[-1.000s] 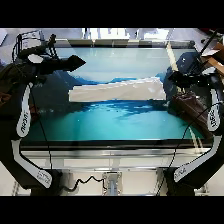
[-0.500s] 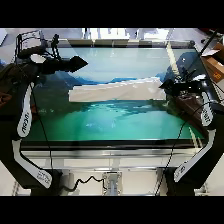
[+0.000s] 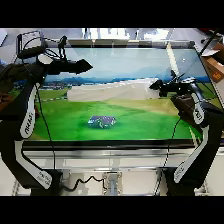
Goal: Fold the shirts.
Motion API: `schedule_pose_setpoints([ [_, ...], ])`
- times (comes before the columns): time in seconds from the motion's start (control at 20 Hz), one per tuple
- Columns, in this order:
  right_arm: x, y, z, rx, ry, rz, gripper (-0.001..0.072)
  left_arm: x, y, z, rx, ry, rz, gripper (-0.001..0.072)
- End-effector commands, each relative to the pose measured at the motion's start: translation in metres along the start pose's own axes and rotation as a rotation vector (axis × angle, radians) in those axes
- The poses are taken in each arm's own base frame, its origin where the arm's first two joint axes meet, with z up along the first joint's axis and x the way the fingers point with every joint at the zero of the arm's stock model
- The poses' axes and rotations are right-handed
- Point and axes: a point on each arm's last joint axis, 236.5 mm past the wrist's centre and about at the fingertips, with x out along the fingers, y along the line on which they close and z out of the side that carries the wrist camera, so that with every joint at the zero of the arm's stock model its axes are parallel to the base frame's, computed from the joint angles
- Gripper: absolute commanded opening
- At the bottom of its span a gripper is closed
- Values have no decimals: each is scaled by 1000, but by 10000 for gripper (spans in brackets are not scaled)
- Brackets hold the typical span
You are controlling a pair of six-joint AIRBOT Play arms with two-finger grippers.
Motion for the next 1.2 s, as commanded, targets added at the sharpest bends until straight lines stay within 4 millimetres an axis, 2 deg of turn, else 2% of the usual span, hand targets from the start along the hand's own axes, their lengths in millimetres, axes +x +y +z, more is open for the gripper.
schedule_pose_setpoints([
  [0.0,23,20,-12,-35,36,35,462,19,-4,4,13,-41,32,326],
  [0.05,26,22,-10,-39,26,31,406,27,-5,-3,6,-24,28,322],
  [0.1,30,24,-8,-52,16,26,317,36,-5,-13,-19,0,22,322],
  [0.2,33,30,-4,-101,-5,36,38,57,-1,-32,-70,41,20,322],
  [0.3,32,43,-2,-127,-20,89,34,78,11,-49,-131,59,36,300],
  [0.35,31,51,0,-123,-31,119,34,88,18,-54,-168,56,50,220],
  [0.45,26,70,3,-141,-47,187,34,102,27,-64,-243,57,64,206],
  [0.55,19,91,2,-177,-55,248,34,109,27,-73,-241,76,68,42],
  [0.6,16,102,0,-197,-54,274,33,111,27,-74,-251,71,74,20],
  [0.75,6,139,-10,-261,-13,358,34,115,41,-78,-377,60,123,20],
  [0.95,-2,194,-26,-399,37,421,33,115,61,-117,-449,184,216,20],
  [1.15,-6,248,-32,-545,5,429,33,104,84,-151,-486,296,342,20],
])
